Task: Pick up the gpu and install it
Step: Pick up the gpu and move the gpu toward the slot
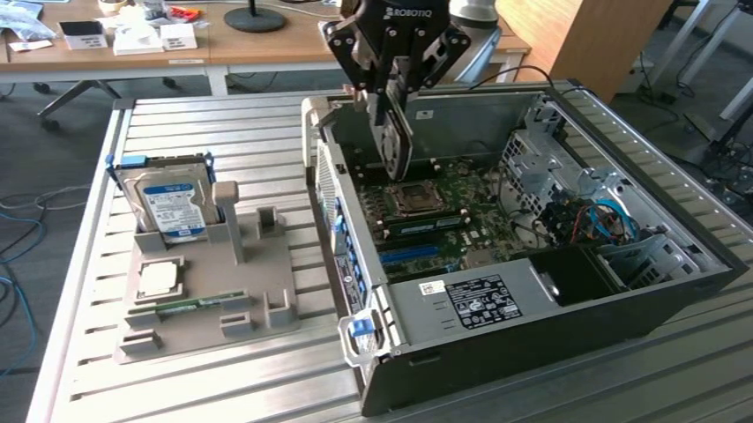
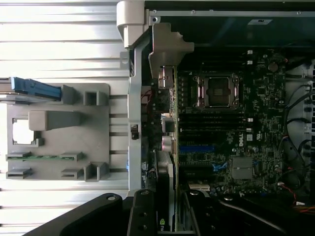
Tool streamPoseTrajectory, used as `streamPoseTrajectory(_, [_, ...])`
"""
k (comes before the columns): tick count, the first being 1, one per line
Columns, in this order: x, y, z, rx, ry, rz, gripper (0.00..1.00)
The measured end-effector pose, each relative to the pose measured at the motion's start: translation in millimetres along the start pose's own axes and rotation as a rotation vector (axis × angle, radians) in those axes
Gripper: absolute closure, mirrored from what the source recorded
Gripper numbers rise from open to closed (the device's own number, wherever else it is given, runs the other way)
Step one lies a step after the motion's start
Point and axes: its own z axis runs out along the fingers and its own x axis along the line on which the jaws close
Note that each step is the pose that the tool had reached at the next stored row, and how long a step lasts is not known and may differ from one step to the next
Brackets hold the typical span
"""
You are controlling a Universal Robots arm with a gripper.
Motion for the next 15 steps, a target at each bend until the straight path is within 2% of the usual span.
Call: streamPoseTrajectory(15, [-31.1,1.2,0.1,0.0000,0.0000,0.000,0.73])
